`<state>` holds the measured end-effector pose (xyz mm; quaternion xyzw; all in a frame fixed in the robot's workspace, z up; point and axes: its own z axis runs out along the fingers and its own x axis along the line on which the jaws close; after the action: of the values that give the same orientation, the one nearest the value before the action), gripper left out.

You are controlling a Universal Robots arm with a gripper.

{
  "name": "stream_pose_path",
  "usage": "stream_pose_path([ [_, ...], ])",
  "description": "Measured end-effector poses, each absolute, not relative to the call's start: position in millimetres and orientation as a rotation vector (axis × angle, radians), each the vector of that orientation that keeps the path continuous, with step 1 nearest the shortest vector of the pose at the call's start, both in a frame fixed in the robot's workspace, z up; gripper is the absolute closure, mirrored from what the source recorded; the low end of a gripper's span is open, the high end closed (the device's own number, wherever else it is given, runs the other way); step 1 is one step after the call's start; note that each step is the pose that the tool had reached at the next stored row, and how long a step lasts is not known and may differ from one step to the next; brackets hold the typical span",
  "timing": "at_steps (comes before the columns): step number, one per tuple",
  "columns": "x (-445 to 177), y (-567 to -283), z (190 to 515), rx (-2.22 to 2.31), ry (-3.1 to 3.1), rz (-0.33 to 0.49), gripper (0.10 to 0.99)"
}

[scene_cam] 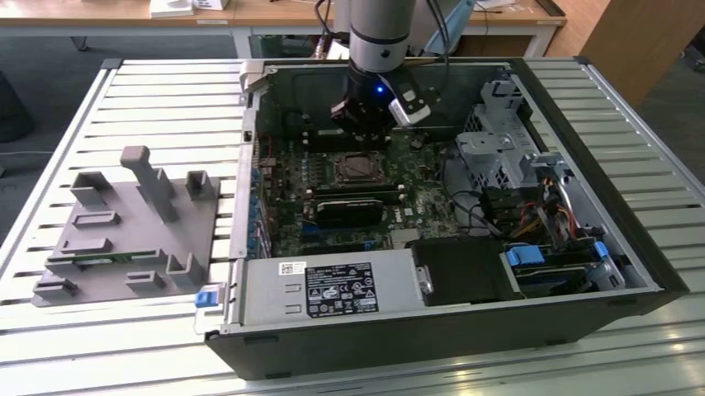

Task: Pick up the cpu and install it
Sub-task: 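Install the second cpu locking lever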

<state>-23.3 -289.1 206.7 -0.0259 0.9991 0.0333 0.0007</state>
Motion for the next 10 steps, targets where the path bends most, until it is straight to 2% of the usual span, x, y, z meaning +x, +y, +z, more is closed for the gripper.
stream_pose_path([
  [10, -23.3, -291.3, 206.6, -0.081, 3.137, 0.105, 0.980],
])
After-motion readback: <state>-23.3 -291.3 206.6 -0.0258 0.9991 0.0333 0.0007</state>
